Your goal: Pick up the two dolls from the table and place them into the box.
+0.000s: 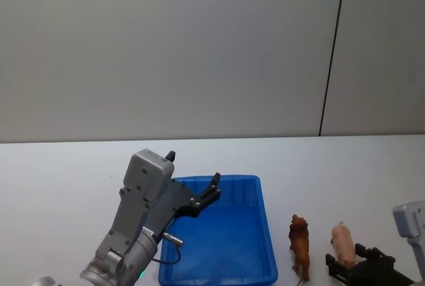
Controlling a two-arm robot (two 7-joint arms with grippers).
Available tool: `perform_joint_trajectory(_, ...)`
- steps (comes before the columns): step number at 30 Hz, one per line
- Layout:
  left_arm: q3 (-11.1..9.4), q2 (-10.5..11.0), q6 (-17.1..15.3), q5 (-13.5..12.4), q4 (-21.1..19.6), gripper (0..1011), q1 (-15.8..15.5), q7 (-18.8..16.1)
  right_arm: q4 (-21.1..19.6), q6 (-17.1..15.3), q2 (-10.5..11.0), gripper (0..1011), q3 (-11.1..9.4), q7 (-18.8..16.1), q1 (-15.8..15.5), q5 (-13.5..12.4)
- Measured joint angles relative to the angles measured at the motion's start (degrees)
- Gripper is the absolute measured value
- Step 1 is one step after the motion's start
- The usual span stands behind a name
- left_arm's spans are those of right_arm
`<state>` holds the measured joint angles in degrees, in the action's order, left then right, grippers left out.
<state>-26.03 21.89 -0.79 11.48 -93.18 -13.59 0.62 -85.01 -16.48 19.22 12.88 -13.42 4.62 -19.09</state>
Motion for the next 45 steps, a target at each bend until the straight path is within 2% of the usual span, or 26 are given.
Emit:
perform_joint_trajectory(2,0.0,0.0,0.0,0.0,0.0,1003,0.0,0.0,0.3,0.0,-0.2,746,0.1,0.2,0.2,0.0)
perform_joint_trajectory(6,0.0,0.0,0.0,0.0,0.0,1003,0.0,0.0,0.9,0.0,-0.7,586,0.2,1.0,0.7,0.0)
perform_joint_trajectory(8,0.0,0.0,0.0,0.0,0.0,1003,0.0,0.0,1.0,0.0,-0.8,548,0.2,1.2,0.8,0.0)
perform_joint_trajectory(9,0.0,0.0,0.0,0.0,0.0,1003,0.0,0.0,1.1,0.0,-0.9,490,0.3,1.5,0.9,0.1)
perform_joint_trajectory(13,0.0,0.0,0.0,0.0,0.0,1003,0.0,0.0,1.1,0.5,-1.0,378,0.3,2.2,1.0,0.4)
perform_joint_trajectory(27,0.0,0.0,0.0,0.0,0.0,1003,0.0,0.0,-2.2,4.1,-0.9,364,0.0,3.3,1.5,2.4)
perform_joint_trajectory(36,0.0,0.0,0.0,0.0,0.0,1003,0.0,0.0,-5.6,5.0,-1.0,364,-0.1,0.0,3.0,2.9)
perform_joint_trajectory(45,0.0,0.0,0.0,0.0,0.0,1003,0.0,0.0,-7.4,3.4,-2.1,364,0.7,-4.4,5.3,2.5)
